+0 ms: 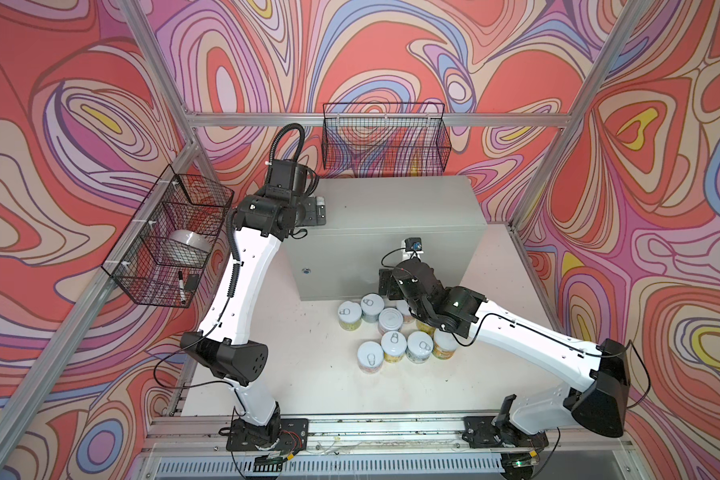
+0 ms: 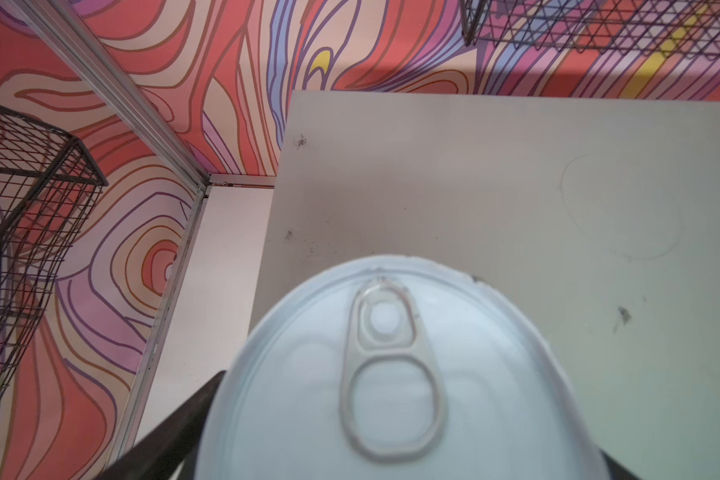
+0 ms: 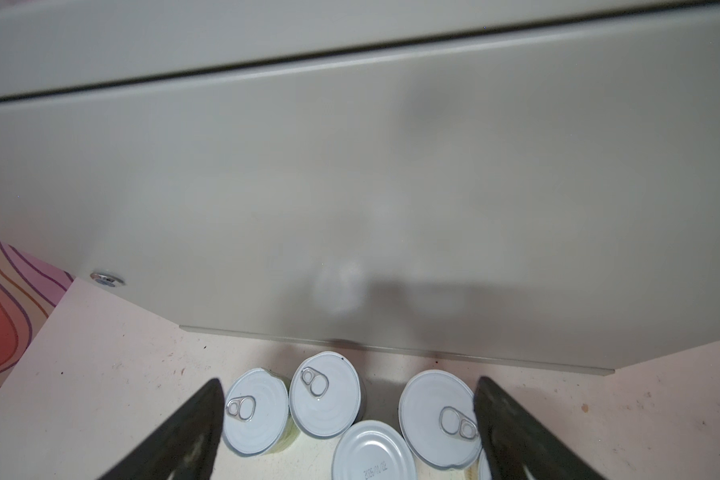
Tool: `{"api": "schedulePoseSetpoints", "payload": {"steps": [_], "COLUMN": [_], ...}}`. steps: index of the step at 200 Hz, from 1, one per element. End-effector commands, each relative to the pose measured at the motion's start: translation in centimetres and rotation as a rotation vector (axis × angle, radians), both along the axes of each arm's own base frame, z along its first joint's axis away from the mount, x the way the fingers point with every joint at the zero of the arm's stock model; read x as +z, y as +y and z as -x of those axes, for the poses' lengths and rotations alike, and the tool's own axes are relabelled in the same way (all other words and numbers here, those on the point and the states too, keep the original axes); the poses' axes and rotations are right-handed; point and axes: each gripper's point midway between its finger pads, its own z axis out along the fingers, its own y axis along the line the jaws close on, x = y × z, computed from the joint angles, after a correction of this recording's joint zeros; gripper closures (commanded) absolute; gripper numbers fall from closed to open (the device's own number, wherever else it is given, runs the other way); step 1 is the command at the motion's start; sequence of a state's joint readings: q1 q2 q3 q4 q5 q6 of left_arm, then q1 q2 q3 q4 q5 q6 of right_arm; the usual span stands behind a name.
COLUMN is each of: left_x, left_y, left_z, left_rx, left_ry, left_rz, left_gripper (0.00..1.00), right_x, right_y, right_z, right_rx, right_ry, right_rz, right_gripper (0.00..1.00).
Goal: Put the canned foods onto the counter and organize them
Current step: 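Lower the can onto the grey box top and open the left gripper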
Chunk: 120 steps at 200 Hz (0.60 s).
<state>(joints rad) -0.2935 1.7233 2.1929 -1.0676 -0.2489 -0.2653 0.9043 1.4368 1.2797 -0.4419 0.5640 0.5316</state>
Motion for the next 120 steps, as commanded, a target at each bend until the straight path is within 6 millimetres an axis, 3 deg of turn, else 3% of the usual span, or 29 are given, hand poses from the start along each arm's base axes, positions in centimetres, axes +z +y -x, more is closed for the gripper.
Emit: {"api": "schedulePoseSetpoints", "payload": {"steps": [1, 28, 55, 84, 120], "left_x": [2.5, 2.7, 2.0, 1.3, 1.1], "left_y": [1.4, 1.7, 1.4, 0.9, 0.6], "left_z": [1.3, 2.1, 1.5, 0.5, -0.4], "left_rx": [0.041, 0.044, 0.033, 0.020, 0.012], "left_ry": [-0.084, -0.104, -0.087, -0.072, -0.075], "left_rz": [0.004, 0.002, -0.010, -0.009, -0.009], "left_gripper": [0.07, 0.14, 0.20, 0.38, 0.43], "right_x": [0.7, 0.5, 0.1, 0.2, 0.2], "right_y": [0.3, 0.7, 0.9, 0.6, 0.3], "right_z": [-0.4, -0.5, -0.8, -0.8, -0.7], "right_rx": [0.003, 0.009, 0.008, -0.004, -0.014], "right_ry": [-0.009, -0.009, -0.002, -0.009, -0.015], "right_rz": [-0.005, -0.012, 0.000, 0.009, 0.011], "right_gripper": [0.04, 0.04, 0.04, 0.04, 0.05]}}
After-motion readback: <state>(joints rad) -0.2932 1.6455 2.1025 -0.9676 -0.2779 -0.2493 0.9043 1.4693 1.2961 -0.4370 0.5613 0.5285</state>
